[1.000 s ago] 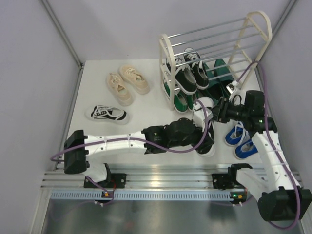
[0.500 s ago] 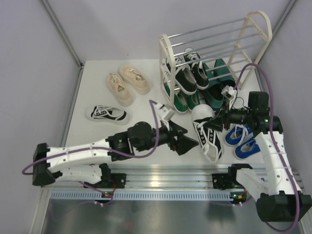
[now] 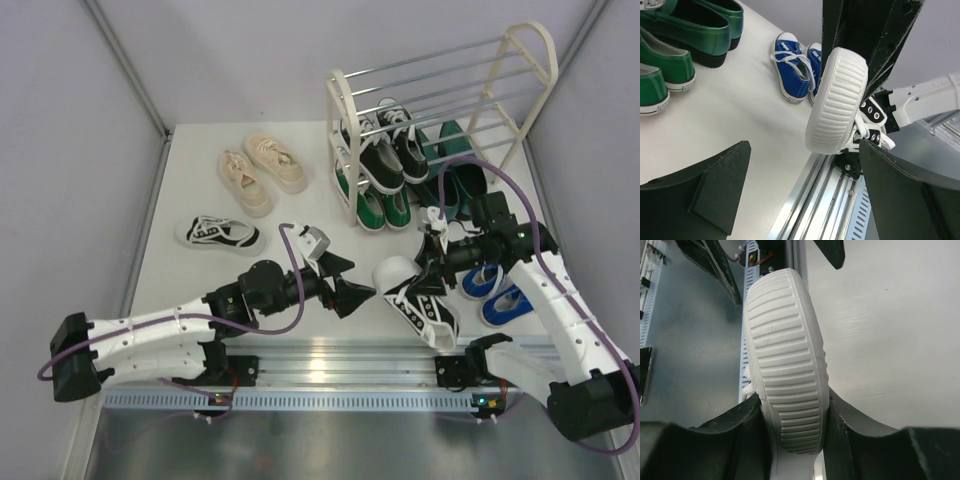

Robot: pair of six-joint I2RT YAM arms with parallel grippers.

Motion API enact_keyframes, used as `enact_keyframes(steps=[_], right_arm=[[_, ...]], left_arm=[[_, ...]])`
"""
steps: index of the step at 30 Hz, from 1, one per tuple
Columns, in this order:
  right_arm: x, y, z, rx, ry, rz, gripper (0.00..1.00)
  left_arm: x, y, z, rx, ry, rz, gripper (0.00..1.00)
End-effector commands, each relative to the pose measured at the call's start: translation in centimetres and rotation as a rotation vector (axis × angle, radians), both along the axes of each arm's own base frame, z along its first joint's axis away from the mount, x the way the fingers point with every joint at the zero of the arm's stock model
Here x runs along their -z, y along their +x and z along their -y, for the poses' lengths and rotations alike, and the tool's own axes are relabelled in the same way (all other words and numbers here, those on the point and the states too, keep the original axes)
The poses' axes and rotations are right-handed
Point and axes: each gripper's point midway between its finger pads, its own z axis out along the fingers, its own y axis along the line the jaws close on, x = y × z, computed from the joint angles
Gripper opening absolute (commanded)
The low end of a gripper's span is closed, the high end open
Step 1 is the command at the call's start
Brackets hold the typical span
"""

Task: Place and organize the shoes onto the shoe shelf
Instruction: Pick up the shoe at the center of the board.

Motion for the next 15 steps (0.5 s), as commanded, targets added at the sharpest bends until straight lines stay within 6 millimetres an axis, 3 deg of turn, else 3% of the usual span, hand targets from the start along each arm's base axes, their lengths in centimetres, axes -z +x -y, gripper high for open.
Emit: enact_keyframes(steps=[1,5,15], right_arm=[[-2.1,-1.1,-1.0,-0.118,0.07,0.097,0.0],[-1.8,-1.9,-1.3,-0.161,0.074,0.104,0.0],[-1.8,-2.6,-1.7,-0.215,0.078,0.123,0.0]], left_arm=[[-3.8,-1.2,1.1,0.106,-0.133,0.144,0.94],[-4.9,-1.6,2.0,0.153,-0.158,0.198,0.94],[-3.0,-1.7,5.2,0.236,-0.094,0.171,0.85]])
